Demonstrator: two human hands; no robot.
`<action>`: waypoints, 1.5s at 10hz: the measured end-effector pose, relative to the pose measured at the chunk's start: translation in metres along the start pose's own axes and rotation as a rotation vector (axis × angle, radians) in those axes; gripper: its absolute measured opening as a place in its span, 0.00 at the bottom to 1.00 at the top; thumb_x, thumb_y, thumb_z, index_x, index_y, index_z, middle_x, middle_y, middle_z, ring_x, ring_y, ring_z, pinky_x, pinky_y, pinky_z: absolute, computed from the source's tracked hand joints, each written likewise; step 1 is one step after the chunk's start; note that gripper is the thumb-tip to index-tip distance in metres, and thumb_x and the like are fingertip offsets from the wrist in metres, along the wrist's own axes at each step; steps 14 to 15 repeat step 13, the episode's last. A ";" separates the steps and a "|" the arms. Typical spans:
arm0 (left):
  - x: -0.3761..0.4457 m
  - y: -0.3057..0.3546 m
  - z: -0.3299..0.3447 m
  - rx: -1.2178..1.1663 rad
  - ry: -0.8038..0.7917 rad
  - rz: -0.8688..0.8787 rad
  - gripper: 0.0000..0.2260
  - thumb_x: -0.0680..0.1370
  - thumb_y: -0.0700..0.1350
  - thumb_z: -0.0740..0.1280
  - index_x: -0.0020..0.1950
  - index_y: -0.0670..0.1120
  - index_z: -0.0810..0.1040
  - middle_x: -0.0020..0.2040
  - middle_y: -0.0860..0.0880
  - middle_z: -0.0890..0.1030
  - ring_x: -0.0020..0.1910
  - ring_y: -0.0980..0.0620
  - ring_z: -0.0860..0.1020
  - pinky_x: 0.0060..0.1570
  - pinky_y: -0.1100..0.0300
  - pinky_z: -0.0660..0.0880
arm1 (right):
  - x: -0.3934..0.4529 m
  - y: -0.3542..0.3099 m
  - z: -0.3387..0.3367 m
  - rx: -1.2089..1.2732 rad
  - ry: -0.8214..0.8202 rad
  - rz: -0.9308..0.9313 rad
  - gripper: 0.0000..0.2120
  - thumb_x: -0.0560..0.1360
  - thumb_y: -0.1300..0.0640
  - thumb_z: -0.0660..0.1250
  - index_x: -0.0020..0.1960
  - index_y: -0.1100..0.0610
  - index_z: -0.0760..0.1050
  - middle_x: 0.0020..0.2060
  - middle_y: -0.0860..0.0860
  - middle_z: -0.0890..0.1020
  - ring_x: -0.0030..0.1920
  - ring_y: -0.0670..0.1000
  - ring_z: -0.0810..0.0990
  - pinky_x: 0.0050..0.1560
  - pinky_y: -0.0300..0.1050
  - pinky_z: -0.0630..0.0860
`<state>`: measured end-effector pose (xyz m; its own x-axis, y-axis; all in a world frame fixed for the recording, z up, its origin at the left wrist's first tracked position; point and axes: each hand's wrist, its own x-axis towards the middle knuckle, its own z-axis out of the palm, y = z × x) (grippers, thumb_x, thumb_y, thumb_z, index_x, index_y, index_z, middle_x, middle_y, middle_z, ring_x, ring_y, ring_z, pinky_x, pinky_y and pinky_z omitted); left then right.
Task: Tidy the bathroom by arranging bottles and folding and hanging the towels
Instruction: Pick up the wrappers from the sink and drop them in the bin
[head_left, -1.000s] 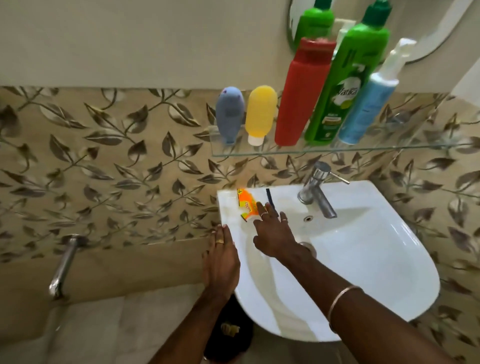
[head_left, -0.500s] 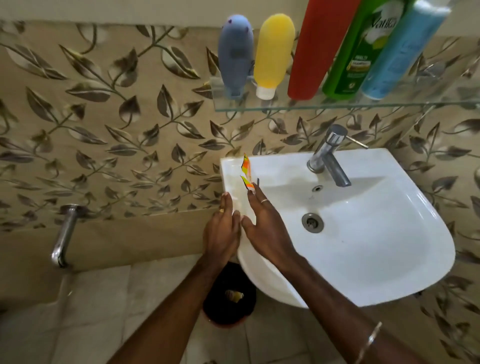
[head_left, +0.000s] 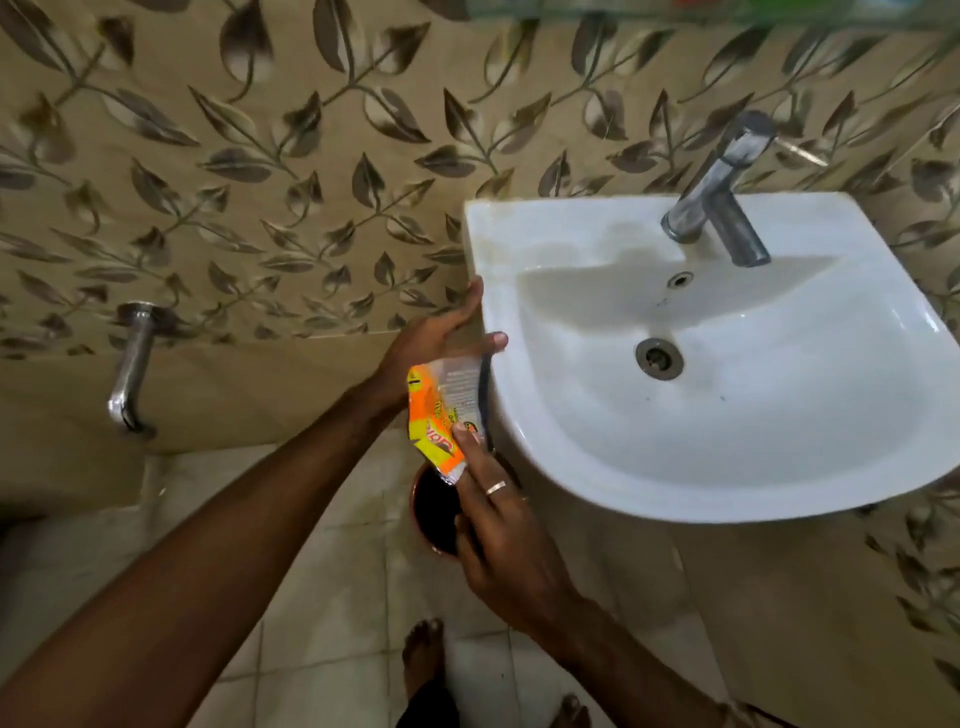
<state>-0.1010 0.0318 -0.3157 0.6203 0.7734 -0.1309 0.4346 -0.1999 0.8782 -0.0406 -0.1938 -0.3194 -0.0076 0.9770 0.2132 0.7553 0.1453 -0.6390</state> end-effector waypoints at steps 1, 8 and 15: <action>-0.002 0.011 -0.006 -0.014 0.002 0.088 0.42 0.69 0.71 0.69 0.78 0.54 0.62 0.75 0.59 0.68 0.72 0.65 0.67 0.74 0.60 0.63 | -0.019 0.037 0.022 -0.082 -0.122 0.003 0.23 0.82 0.58 0.52 0.76 0.61 0.66 0.80 0.54 0.61 0.77 0.56 0.65 0.74 0.47 0.66; 0.007 -0.015 0.018 -0.244 0.082 0.145 0.36 0.73 0.59 0.73 0.78 0.58 0.60 0.74 0.57 0.71 0.67 0.59 0.76 0.68 0.56 0.73 | 0.034 0.229 0.211 -0.375 -0.905 0.655 0.24 0.80 0.53 0.62 0.74 0.55 0.68 0.72 0.58 0.71 0.72 0.63 0.70 0.72 0.58 0.68; -0.010 0.014 0.007 -0.112 0.003 0.007 0.35 0.76 0.62 0.68 0.79 0.62 0.54 0.75 0.65 0.64 0.71 0.60 0.71 0.71 0.52 0.70 | 0.070 0.167 0.172 -0.397 -0.620 0.755 0.31 0.77 0.45 0.64 0.76 0.57 0.67 0.74 0.56 0.69 0.74 0.61 0.66 0.76 0.58 0.62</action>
